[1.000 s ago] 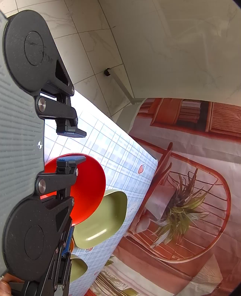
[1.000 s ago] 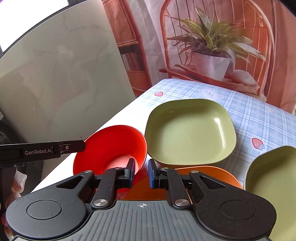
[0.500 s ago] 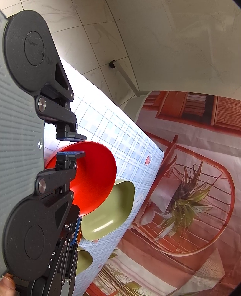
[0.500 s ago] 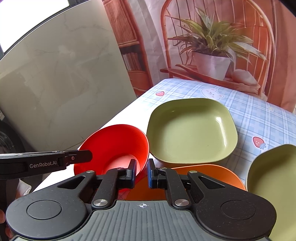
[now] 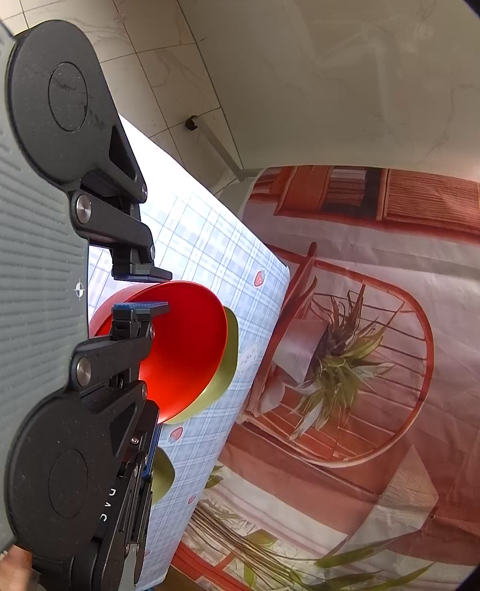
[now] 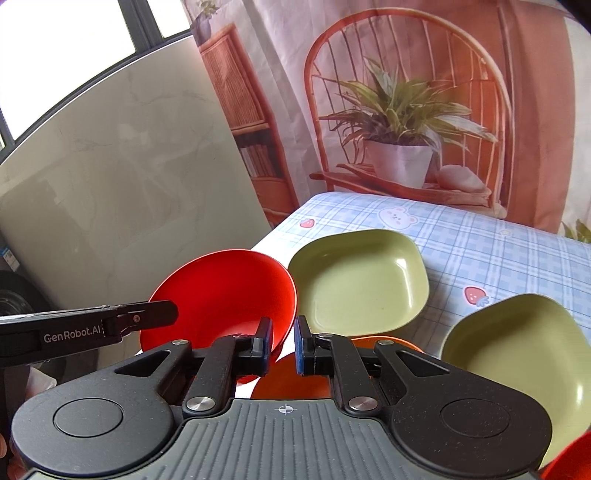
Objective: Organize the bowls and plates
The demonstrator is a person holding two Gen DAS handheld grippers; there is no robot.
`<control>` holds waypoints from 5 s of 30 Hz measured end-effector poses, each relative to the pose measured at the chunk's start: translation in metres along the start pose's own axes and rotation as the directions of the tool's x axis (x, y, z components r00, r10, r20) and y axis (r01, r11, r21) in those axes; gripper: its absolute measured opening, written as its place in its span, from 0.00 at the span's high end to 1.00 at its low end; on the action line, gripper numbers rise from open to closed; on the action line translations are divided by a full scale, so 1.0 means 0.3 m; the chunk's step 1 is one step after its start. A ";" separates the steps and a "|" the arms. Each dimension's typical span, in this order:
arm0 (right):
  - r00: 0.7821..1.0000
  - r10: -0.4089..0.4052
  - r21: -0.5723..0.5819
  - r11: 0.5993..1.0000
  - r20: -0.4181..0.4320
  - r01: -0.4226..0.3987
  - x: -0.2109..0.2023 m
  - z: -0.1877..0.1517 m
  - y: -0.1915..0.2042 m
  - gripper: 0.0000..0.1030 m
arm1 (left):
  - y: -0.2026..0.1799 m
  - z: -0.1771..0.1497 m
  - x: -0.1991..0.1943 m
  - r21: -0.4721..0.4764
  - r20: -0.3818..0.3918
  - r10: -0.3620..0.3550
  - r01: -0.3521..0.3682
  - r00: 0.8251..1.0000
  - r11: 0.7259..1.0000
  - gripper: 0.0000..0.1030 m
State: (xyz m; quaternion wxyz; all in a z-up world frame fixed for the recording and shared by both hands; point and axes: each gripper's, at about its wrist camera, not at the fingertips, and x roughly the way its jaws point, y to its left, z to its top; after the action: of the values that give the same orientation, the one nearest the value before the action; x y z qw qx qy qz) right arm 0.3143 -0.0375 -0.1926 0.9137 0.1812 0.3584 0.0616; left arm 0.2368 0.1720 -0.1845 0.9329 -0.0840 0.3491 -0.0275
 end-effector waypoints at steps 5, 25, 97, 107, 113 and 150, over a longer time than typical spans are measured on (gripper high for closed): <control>0.998 -0.021 0.024 1.000 0.054 0.019 -0.135 -0.033 -0.061 0.89 | -0.110 -0.012 -0.051 0.039 0.007 -0.029 0.029 1.000 0.999 0.89; 0.962 -0.203 0.144 0.973 0.181 0.178 -0.650 -0.207 -0.403 0.89 | -0.612 -0.167 -0.103 0.191 -0.059 -0.223 0.230 0.973 0.954 0.88; 0.958 -0.279 0.189 0.946 0.064 0.263 -0.616 -0.400 -0.567 0.89 | -0.735 -0.307 0.007 0.270 -0.206 -0.210 0.262 0.956 0.927 0.86; 0.954 -0.293 0.179 0.943 0.058 0.279 -0.613 -0.403 -0.566 0.85 | -0.744 -0.312 -0.004 0.290 -0.199 -0.204 0.257 0.958 0.922 0.85; 0.952 -0.299 0.187 0.940 0.060 0.284 -0.622 -0.406 -0.569 0.83 | -0.735 -0.309 -0.013 0.283 -0.194 -0.197 0.247 0.961 0.927 0.85; 0.978 -0.171 0.108 0.981 0.122 0.158 -0.500 -0.229 -0.293 0.84 | -0.299 0.012 -0.155 0.273 -0.030 -0.021 0.029 0.999 0.962 0.85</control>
State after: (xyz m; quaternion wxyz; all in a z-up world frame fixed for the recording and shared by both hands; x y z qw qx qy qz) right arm 0.1561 -0.1357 -0.1772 0.9273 0.1991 0.3140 -0.0440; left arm 0.2049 0.0894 -0.1361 0.9304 0.0415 0.3533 -0.0882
